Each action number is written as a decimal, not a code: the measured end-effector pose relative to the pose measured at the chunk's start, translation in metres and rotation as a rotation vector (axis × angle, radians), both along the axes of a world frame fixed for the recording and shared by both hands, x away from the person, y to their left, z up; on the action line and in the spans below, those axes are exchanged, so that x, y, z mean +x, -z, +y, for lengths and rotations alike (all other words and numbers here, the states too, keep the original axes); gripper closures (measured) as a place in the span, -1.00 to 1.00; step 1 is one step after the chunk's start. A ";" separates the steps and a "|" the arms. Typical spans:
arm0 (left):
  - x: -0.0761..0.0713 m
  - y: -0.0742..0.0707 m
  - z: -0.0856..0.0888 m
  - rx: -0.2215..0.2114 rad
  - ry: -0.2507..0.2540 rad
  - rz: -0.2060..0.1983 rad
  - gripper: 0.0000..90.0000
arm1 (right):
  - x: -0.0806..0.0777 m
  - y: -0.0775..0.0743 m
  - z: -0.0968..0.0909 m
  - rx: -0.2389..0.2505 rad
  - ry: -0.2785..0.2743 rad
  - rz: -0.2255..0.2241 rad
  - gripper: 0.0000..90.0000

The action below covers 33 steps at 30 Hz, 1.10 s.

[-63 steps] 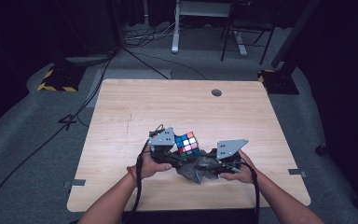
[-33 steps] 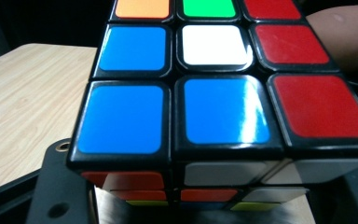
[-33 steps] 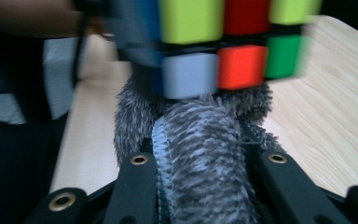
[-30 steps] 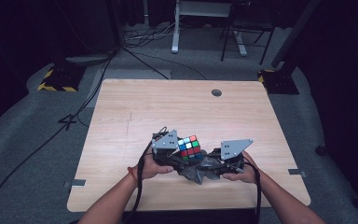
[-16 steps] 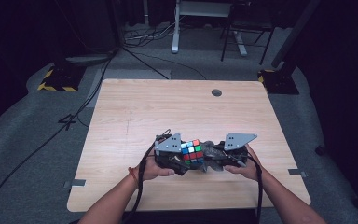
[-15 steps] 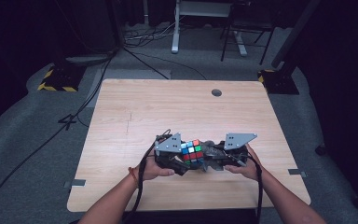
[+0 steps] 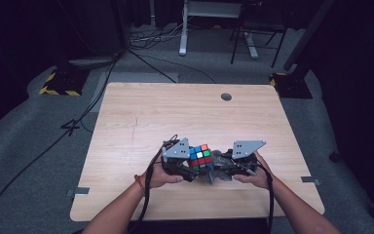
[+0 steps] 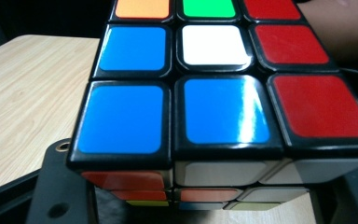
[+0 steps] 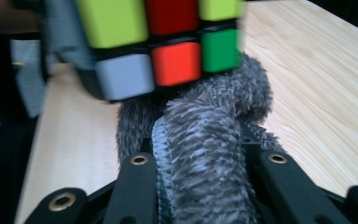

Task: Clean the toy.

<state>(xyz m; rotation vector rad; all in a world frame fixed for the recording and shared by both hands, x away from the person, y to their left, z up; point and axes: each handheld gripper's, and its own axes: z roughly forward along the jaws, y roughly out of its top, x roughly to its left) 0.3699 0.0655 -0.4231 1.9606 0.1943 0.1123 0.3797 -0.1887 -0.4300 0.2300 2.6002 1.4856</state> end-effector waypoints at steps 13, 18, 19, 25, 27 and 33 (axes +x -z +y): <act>0.007 0.001 0.007 0.006 -0.049 0.001 -0.26 | -0.003 -0.002 -0.002 -0.018 -0.040 -0.010 0.54; 0.004 0.000 0.005 0.013 -0.039 -0.013 -0.26 | 0.003 -0.004 -0.011 -0.011 0.005 -0.012 0.54; 0.004 0.000 0.005 0.013 -0.039 -0.013 -0.26 | 0.004 -0.004 -0.012 -0.006 0.014 -0.013 0.54; 0.004 0.000 0.005 0.034 -0.053 -0.027 -0.26 | 0.006 -0.005 -0.015 -0.012 0.031 -0.020 0.54; 0.004 0.000 0.005 0.052 -0.075 -0.036 -0.26 | 0.006 -0.005 -0.015 -0.016 0.035 -0.021 0.54; 0.007 0.002 0.010 0.072 -0.114 -0.036 -0.26 | 0.009 -0.007 -0.019 -0.041 0.072 -0.028 0.54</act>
